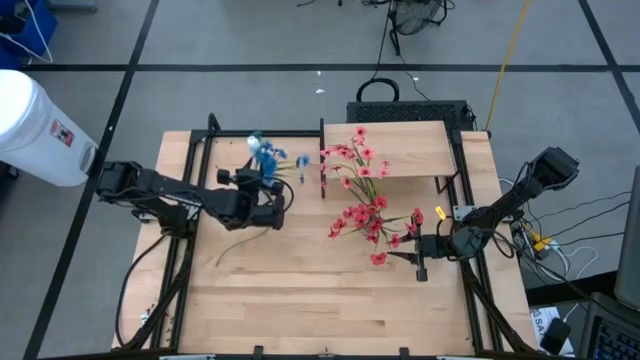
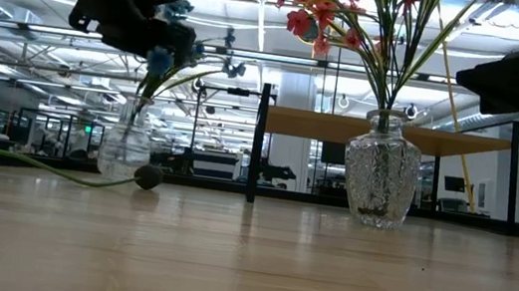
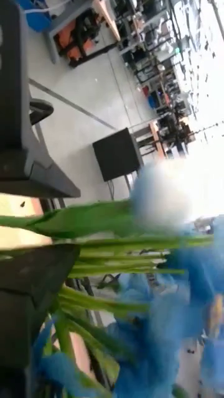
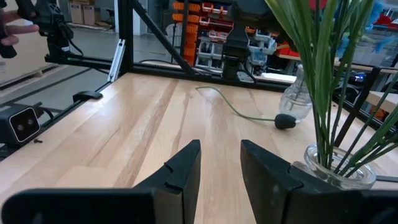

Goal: Pick and place flowers into a vace then onto a shelf
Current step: Put the white flower into the left transparent vase

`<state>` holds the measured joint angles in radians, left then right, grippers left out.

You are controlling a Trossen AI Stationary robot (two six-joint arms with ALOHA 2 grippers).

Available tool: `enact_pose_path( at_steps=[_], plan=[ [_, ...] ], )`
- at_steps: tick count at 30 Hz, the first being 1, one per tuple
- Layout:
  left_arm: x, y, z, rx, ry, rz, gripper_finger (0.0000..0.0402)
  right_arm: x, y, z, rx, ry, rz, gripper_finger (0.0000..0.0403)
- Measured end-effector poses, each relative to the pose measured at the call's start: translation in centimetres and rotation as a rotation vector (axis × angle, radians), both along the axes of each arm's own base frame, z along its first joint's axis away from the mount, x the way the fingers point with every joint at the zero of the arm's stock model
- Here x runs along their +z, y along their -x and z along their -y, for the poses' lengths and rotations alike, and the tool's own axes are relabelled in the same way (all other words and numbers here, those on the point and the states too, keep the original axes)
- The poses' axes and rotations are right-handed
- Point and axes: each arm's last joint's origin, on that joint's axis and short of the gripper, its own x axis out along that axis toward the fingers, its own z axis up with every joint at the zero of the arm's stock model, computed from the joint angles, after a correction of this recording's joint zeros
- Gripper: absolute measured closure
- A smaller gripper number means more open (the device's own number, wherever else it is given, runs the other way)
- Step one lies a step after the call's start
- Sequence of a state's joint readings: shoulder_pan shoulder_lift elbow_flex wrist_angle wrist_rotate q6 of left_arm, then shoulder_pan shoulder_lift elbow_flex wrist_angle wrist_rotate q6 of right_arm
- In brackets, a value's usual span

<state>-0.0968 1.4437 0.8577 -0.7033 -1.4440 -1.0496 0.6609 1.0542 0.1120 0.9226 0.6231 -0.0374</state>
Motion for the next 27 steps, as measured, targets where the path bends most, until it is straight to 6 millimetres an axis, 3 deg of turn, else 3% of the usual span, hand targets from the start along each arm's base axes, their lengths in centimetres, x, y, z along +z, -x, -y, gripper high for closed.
enact_pose_path(
  at_steps=[8, 15, 22, 27],
  plan=[
    [0.4, 0.2, 1.2, -0.037, -0.034, 0.044, 0.0196, 0.0, 0.0, 0.0, 0.0, -0.001, 0.0, 0.0298],
    [2.5, 1.3, 1.8, -0.059, -0.075, 0.084, 0.0188, -0.1, 0.0, 0.0, 0.0, 0.002, -0.009, 0.0298],
    [4.2, 2.6, 2.5, -0.13, 0.024, 0.168, 0.0188, -0.2, 0.0, 0.0, -0.001, -0.004, -0.015, 0.0298],
    [4.0, 2.3, 3.2, -0.288, 0.319, 0.156, 0.0188, -0.2, 0.0, 0.0, -0.001, -0.004, -0.015, 0.0298]
  ],
)
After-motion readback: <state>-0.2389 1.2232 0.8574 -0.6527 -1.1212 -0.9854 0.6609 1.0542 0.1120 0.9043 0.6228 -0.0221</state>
